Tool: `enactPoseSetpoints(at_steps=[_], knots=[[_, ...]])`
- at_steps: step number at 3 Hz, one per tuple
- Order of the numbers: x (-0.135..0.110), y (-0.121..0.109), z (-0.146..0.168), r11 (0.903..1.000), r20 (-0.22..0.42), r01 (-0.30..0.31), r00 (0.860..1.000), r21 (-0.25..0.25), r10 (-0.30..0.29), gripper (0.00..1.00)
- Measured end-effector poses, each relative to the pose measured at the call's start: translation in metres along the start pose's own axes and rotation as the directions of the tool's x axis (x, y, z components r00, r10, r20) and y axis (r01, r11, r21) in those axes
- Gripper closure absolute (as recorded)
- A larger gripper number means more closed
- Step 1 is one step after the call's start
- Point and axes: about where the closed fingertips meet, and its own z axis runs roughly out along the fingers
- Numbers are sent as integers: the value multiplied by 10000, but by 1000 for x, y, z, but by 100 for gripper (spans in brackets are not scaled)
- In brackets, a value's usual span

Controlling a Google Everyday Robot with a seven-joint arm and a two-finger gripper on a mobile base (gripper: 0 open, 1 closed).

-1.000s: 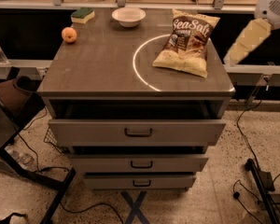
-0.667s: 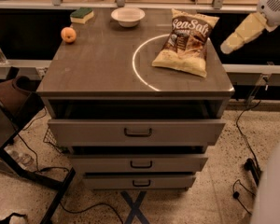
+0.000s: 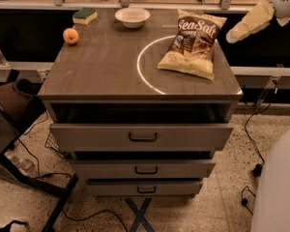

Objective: Move brown chip bag near orange

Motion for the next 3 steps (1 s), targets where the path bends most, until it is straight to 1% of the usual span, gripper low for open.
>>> enactPoseSetpoints(at_steps=[1,2,3], knots=[[-3,-1,8,9968,111,-800,9967,1,800,0],[-19,6,30,9836,698,-1757,9815,-403,1782,0],[-50,17,49,9696,1662,-2214,9573,-1039,2364,0]])
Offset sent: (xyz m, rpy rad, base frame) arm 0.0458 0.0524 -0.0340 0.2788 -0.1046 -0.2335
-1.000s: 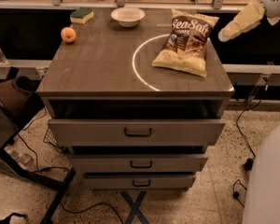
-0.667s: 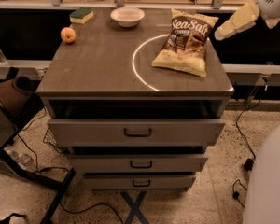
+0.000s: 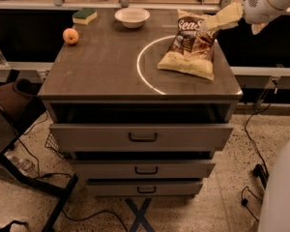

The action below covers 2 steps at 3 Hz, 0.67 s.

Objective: Move brown chip bag near orange

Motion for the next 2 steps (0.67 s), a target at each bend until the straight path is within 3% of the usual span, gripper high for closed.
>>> enactPoseSetpoints(at_steps=[1,2], knots=[[-24,19,19,9981,1118,26,9937,-616,43,0],[-40,32,46,9973,1849,434,9823,-600,-317,0]])
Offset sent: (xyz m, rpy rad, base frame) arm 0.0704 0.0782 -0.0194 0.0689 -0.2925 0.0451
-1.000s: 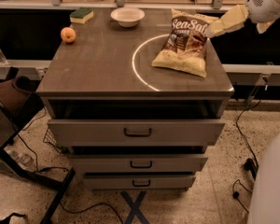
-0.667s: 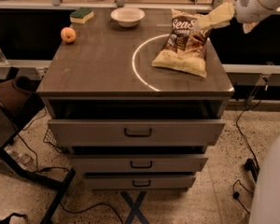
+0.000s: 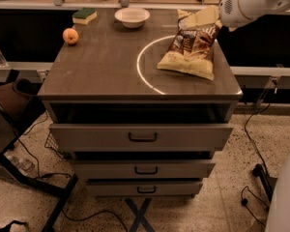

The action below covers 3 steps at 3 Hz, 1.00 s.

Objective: Move brown chip bag near orange

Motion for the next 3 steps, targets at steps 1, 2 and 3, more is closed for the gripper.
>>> enactPoseSetpoints(at_steps=[1,2,3], knots=[[-6,-3,30,9977,173,462,9987,496,-471,0],[-17,-12,60,9899,233,849,9958,1134,-881,0],[-26,-15,84,9832,183,1015,9943,1515,-1054,0]])
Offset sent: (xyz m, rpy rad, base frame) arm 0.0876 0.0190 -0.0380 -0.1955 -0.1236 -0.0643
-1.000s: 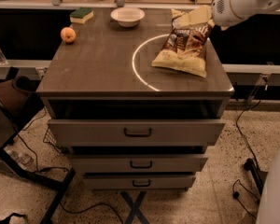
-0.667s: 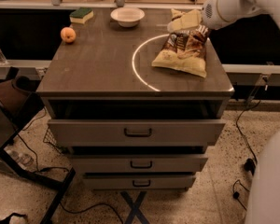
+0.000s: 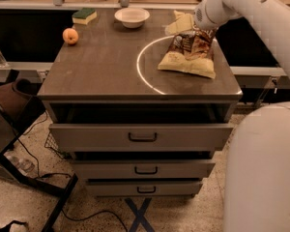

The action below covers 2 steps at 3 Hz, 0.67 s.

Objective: Move brown chip bag near orange

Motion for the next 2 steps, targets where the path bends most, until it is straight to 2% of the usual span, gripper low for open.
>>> enactPoseSetpoints(at_steps=[1,2], knots=[[-3,14,23,9998,-99,97,9999,166,-95,18],[-2,18,29,9998,-153,114,9998,172,-111,41]])
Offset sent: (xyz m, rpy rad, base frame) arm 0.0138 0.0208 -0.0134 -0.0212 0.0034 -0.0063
